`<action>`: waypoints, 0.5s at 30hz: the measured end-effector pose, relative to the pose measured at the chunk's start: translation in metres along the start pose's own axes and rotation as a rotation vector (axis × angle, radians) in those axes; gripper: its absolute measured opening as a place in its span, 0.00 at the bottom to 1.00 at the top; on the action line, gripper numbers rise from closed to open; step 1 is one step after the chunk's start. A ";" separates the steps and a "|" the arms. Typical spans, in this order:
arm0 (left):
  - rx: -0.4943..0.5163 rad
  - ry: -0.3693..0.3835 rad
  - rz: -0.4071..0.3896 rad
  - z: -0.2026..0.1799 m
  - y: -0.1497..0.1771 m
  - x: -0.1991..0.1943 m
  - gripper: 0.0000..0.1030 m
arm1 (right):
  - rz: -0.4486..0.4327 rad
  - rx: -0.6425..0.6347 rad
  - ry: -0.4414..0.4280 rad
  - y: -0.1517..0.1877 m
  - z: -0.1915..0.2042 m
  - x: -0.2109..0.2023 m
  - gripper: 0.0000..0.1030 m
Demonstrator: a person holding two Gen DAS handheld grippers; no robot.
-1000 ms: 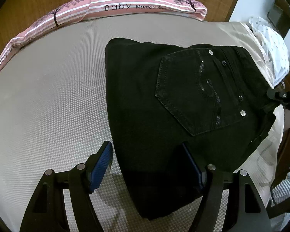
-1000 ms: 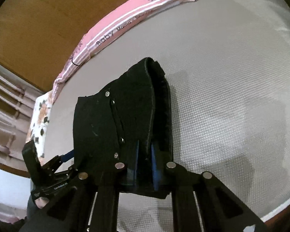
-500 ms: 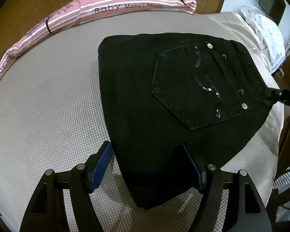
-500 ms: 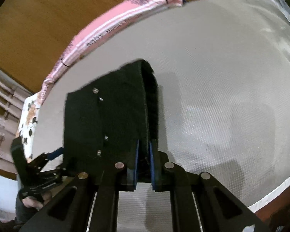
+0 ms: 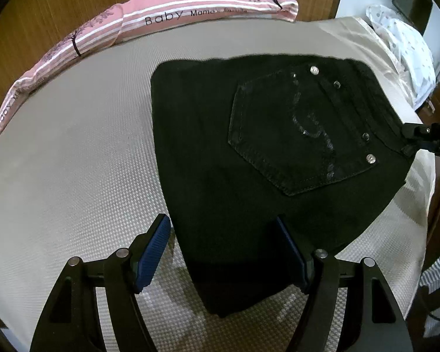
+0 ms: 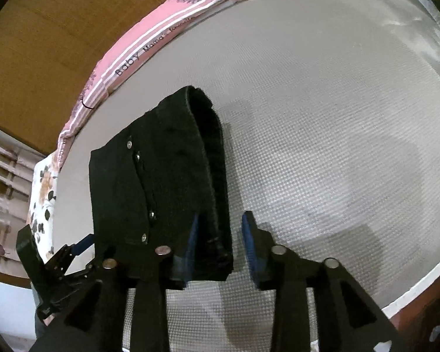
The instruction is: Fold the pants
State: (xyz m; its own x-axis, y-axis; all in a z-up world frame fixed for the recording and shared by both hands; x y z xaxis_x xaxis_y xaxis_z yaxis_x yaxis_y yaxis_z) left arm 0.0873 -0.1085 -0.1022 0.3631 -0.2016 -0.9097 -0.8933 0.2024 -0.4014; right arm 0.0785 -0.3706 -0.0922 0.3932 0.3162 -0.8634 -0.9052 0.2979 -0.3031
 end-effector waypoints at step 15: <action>-0.301 0.223 0.056 0.061 -0.023 -0.002 0.71 | 0.043 -0.037 -0.099 -0.030 -0.001 0.022 0.53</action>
State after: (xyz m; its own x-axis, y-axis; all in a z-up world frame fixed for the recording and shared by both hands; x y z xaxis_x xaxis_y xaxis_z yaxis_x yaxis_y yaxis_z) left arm 0.1232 -0.0538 -0.0974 0.2750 -0.4082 -0.8705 -0.9599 -0.0656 -0.2725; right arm 0.1137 -0.3730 -0.1024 0.3662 0.4155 -0.8326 -0.9262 0.2490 -0.2831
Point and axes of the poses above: each gripper's, at about its wrist camera, not at the fingertips, and x roughly the way its jaws point, z to its left, y to its underside, the point moved 6 cm from there along x, roughly the way its jaws point, and after that the axes turned 7 degrees about -x, right-handed, at the moved point
